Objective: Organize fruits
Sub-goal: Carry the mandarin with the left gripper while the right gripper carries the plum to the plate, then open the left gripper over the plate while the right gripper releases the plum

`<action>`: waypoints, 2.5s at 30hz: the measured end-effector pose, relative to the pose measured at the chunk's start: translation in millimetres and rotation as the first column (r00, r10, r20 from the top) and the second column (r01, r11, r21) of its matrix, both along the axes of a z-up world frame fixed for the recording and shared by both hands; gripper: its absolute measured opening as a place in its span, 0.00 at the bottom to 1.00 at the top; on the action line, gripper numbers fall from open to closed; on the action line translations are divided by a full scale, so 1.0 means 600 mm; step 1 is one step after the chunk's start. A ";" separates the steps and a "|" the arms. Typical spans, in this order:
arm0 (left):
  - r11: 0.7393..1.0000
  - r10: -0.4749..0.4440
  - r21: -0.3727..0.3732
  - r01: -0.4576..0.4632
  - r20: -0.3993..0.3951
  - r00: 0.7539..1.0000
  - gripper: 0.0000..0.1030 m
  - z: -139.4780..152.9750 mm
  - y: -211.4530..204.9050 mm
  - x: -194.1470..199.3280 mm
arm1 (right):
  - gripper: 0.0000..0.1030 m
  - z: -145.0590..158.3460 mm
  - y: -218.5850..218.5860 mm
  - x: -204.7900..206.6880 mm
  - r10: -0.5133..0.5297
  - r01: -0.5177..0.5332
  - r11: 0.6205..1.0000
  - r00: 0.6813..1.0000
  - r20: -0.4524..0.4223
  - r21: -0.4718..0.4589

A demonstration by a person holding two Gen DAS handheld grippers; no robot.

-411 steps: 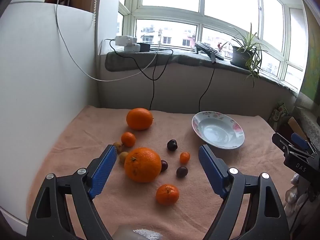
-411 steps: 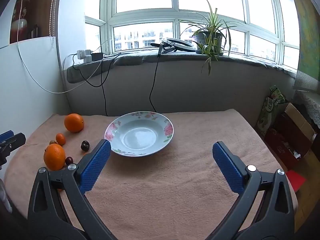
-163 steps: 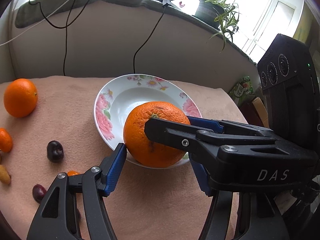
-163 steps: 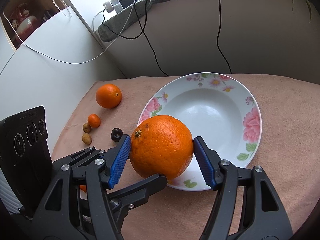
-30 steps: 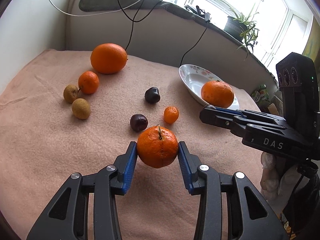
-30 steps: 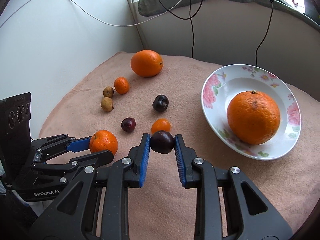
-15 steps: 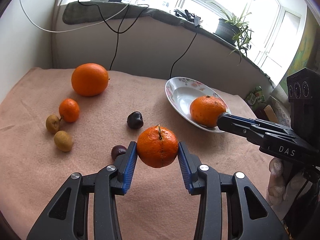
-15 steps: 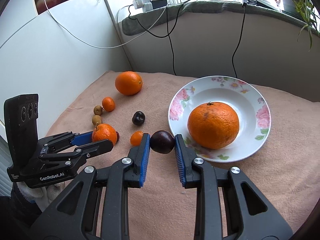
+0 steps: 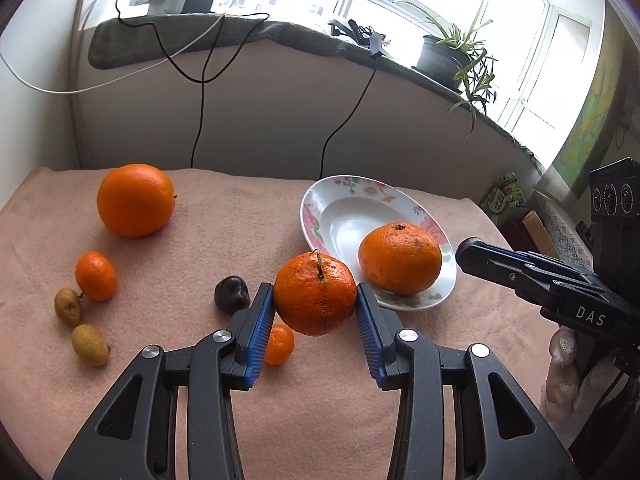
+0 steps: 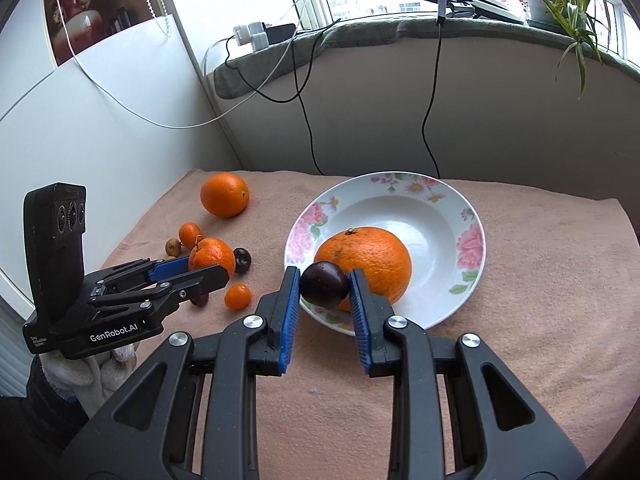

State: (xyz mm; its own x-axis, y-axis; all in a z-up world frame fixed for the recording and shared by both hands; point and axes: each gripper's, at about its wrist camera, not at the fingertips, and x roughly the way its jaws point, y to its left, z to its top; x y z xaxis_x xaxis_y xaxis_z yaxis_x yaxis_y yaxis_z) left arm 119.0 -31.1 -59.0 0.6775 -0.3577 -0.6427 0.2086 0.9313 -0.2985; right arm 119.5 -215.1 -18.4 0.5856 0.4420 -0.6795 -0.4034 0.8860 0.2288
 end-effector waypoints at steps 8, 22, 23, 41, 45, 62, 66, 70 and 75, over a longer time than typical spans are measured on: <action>1.000 -0.016 0.011 0.016 0.006 1.000 0.38 0.004 -0.019 0.036 | 0.25 0.001 -0.038 0.028 -0.047 0.047 0.999 0.999 0.001 -0.004; 0.999 -0.041 0.033 0.042 -0.014 0.999 0.38 -0.003 -0.042 0.099 | 0.25 -0.028 -0.079 0.076 -0.098 0.098 0.995 0.994 -0.041 -0.015; 0.998 -0.045 0.034 0.045 -0.015 0.999 0.38 -0.003 -0.045 0.104 | 0.25 -0.030 -0.081 0.078 -0.101 0.101 0.995 0.994 -0.044 -0.015; 0.993 -0.114 0.021 0.115 -0.059 0.992 0.38 -0.009 -0.099 0.183 | 0.25 -0.061 -0.094 0.111 -0.106 0.105 0.994 0.991 -0.083 -0.017; 0.990 -0.139 0.018 0.140 -0.070 0.988 0.38 -0.011 -0.113 0.195 | 0.25 -0.067 -0.094 0.115 -0.105 0.104 0.994 0.990 -0.089 -0.017; 0.986 -0.163 0.018 0.164 -0.044 0.986 0.59 0.006 -0.131 0.203 | 0.26 -0.070 -0.090 0.129 -0.090 0.089 0.996 0.992 -0.091 -0.017; 0.990 -0.141 0.025 0.142 -0.030 0.990 0.59 0.013 -0.115 0.198 | 0.50 -0.066 -0.091 0.132 -0.102 0.102 0.995 0.992 -0.078 -0.008; 0.993 -0.112 0.021 0.112 -0.017 0.994 0.59 0.022 -0.098 0.195 | 0.76 -0.053 -0.101 0.130 -0.124 0.126 0.991 0.991 -0.057 0.043; 0.996 -0.085 0.014 0.085 -0.002 0.996 0.59 0.033 -0.081 0.187 | 0.76 -0.045 -0.110 0.126 -0.131 0.136 0.987 0.989 -0.062 0.087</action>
